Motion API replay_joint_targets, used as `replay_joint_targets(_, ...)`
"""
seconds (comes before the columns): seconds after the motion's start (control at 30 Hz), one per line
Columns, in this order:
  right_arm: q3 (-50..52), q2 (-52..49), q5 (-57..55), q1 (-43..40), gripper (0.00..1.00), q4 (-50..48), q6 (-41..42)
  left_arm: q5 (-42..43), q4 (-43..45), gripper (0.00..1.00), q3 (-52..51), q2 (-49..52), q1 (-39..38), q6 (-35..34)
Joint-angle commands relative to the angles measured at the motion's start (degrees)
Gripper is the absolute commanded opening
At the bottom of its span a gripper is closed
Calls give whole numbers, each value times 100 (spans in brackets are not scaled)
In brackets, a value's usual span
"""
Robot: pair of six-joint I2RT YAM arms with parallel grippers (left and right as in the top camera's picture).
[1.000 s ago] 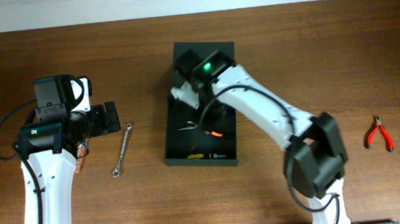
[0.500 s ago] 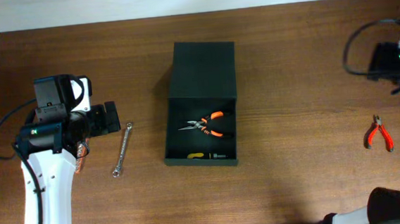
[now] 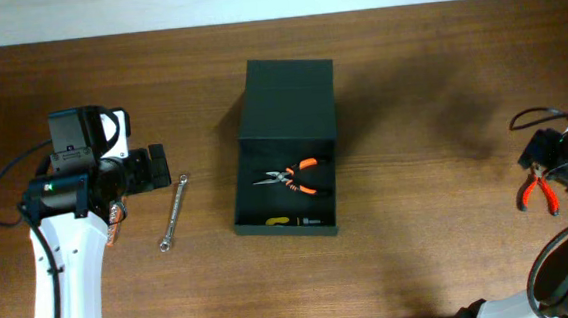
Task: Pack container
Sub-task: 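Grasp the red-handled diagonal cutters with the right gripper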
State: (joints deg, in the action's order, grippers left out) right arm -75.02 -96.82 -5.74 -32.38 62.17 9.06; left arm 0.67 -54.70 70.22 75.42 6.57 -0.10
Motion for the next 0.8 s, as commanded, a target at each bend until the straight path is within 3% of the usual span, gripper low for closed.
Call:
replay_joint_targets(0.0, 516, -92, 153, -26, 79, -426, 48, 4, -7, 99, 111, -66, 24, -55)
replay_joint_targets(0.23, 850, -476, 146, -28, 79, -1139, 48, 4, -9, 99, 111, -66, 24, -55)
replay_joint_targets(0.77, 850, -1349, 234, -28, 78, -1751, 46, 4, -7, 99, 111, -66, 24, -55)
